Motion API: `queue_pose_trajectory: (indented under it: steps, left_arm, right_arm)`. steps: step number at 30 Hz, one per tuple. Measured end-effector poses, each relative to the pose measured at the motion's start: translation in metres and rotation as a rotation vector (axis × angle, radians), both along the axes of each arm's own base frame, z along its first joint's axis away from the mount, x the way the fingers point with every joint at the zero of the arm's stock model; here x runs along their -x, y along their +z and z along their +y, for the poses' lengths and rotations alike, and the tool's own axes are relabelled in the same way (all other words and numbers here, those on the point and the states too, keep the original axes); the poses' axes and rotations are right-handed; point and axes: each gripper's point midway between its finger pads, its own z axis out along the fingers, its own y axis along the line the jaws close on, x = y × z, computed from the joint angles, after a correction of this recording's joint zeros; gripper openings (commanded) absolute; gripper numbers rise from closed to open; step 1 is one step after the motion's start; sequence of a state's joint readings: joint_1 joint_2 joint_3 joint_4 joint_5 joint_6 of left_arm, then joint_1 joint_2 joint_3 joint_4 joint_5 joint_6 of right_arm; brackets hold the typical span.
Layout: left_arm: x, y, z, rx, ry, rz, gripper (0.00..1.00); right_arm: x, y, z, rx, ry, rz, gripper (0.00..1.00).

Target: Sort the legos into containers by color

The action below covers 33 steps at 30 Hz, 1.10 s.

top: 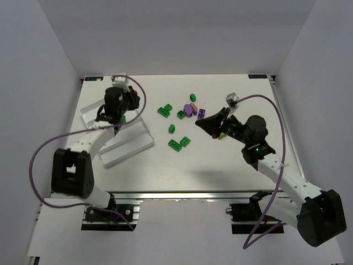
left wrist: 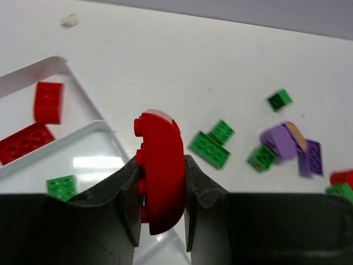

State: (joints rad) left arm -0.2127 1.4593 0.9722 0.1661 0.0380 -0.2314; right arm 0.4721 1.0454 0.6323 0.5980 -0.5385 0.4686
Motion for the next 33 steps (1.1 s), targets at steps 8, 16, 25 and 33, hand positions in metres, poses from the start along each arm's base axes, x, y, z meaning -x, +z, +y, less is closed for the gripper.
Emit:
queue_pose_trajectory:
  steps: [8,16,25,33]
  left_arm:
    - [-0.055,-0.082,0.088,0.077,0.297,0.318,0.00]
    - [-0.067,-0.109,0.176,0.067,0.566,0.402,0.01]
    - [-0.075,-0.123,0.215,0.050,0.661,0.421,0.33]
    - [-0.073,-0.130,0.217,0.044,0.661,0.440,0.75]
  right_arm:
    - [0.025,-0.001,0.006,0.050,0.155,-0.071,0.00]
    - [0.027,-0.011,0.010,0.069,0.201,-0.053,0.00]
    - [0.020,-0.025,0.011,0.087,0.206,-0.002,0.03]
    - [0.014,-0.026,0.003,0.088,0.198,0.014,0.29]
